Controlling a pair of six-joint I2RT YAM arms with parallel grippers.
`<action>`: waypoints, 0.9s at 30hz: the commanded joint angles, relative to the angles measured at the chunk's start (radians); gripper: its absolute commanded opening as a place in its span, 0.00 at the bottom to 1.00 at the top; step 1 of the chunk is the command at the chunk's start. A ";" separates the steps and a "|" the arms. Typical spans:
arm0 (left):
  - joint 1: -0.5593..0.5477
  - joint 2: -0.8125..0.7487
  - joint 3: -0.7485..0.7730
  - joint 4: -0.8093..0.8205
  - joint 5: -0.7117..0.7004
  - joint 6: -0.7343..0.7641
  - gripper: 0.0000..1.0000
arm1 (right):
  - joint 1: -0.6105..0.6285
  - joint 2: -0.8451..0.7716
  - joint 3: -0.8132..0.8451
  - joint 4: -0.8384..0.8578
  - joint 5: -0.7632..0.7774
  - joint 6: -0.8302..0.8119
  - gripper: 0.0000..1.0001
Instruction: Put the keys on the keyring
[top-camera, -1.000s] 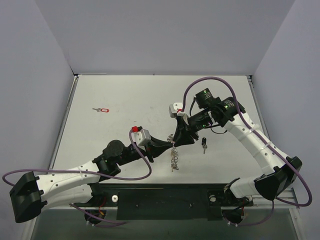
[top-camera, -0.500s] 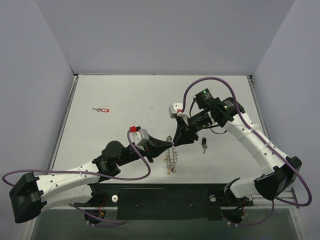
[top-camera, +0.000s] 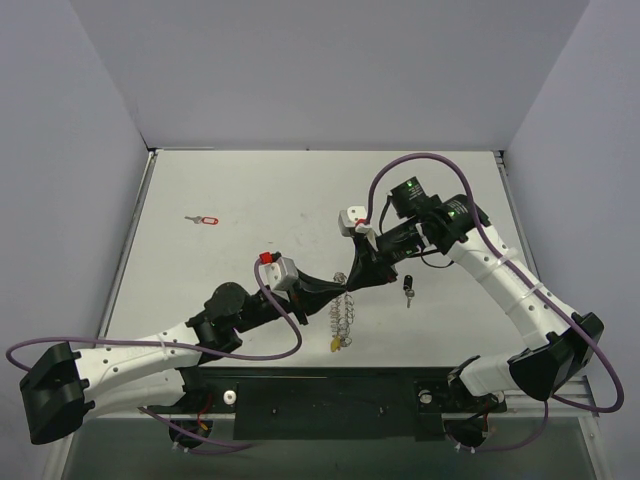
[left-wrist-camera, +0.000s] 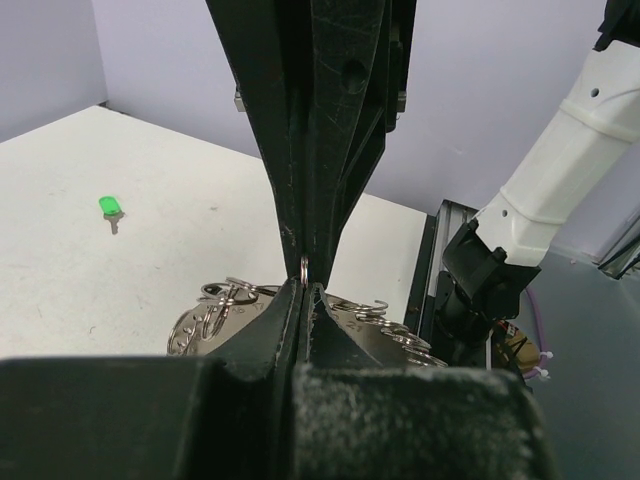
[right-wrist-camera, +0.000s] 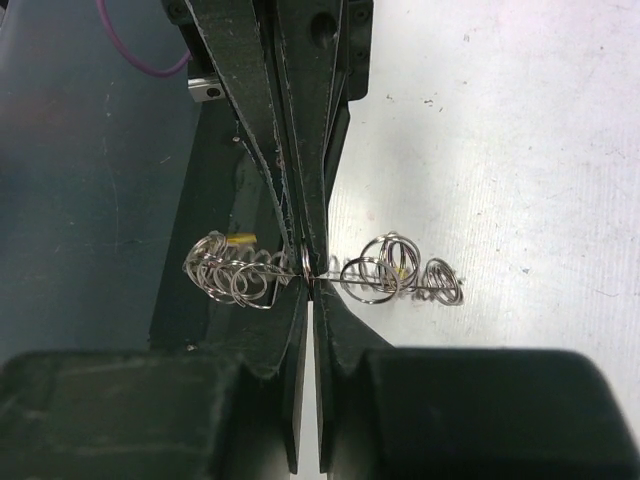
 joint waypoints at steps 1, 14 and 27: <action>-0.007 -0.001 0.010 0.105 -0.014 -0.016 0.00 | 0.013 -0.009 -0.016 -0.016 -0.067 -0.020 0.00; -0.007 -0.019 0.006 -0.002 -0.068 -0.048 0.30 | 0.009 -0.050 -0.045 0.015 0.070 0.083 0.00; -0.014 -0.099 0.108 -0.346 -0.098 0.093 0.47 | 0.016 -0.006 0.008 -0.152 0.232 -0.018 0.00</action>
